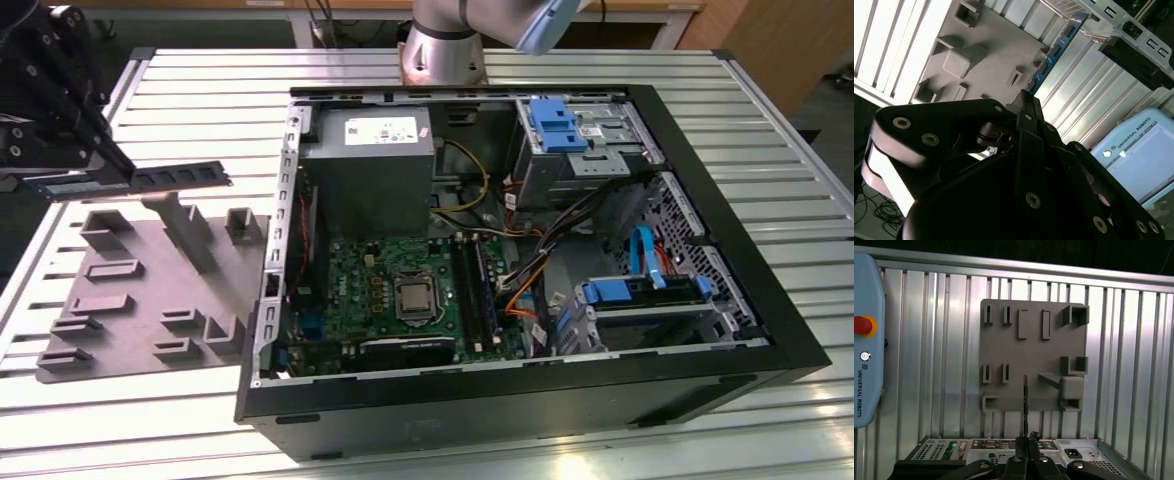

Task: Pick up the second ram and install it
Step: 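Pick up the second ram and move it above second insertion slot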

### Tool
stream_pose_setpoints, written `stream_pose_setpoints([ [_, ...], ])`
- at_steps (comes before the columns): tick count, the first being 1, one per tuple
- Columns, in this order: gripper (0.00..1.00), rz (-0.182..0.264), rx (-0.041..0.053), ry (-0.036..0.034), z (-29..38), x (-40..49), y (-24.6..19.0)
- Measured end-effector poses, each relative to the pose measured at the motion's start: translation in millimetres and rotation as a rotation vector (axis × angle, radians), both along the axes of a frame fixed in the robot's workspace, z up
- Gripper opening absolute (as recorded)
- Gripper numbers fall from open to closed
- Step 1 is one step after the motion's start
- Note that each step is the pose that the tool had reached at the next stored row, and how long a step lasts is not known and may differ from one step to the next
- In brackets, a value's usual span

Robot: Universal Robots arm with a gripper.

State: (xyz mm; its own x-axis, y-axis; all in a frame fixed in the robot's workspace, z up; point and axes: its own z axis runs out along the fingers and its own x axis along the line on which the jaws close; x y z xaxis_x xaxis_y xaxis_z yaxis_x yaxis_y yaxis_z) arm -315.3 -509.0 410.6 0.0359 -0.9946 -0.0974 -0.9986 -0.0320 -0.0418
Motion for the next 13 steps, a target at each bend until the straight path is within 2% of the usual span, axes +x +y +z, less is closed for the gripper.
stream_pose_setpoints([
  [13, 0.12, 0.000, 0.0000, 0.0002, 0.0, 19.0, 0.0],
])
